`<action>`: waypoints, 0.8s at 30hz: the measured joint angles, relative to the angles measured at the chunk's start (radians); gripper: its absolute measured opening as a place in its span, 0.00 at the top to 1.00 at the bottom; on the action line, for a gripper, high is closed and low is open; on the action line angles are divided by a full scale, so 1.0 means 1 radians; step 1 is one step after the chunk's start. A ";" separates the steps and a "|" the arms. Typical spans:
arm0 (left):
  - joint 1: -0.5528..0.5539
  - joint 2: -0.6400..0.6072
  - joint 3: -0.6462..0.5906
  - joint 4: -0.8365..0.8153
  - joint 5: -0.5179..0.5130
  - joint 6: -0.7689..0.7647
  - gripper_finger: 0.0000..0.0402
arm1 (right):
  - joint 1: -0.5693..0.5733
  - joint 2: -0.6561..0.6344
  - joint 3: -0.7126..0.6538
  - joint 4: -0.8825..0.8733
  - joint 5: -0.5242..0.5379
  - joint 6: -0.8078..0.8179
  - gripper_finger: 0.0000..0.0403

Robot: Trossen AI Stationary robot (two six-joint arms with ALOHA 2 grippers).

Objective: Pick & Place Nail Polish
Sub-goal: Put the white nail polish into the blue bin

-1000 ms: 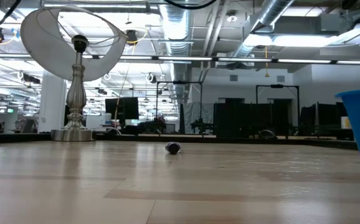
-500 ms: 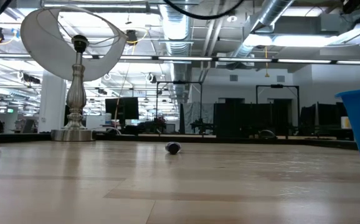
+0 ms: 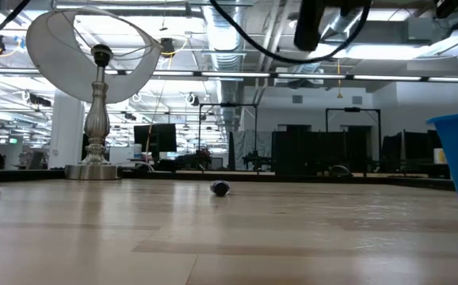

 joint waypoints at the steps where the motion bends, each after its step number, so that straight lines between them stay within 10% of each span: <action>1: 0.000 0.000 0.000 -0.023 0.002 -0.016 0.86 | 0.000 0.000 0.000 0.000 0.000 0.000 1.00; 24: -0.008 0.064 0.031 -0.118 0.052 -0.066 0.86 | 0.000 0.000 0.000 0.001 0.000 0.000 1.00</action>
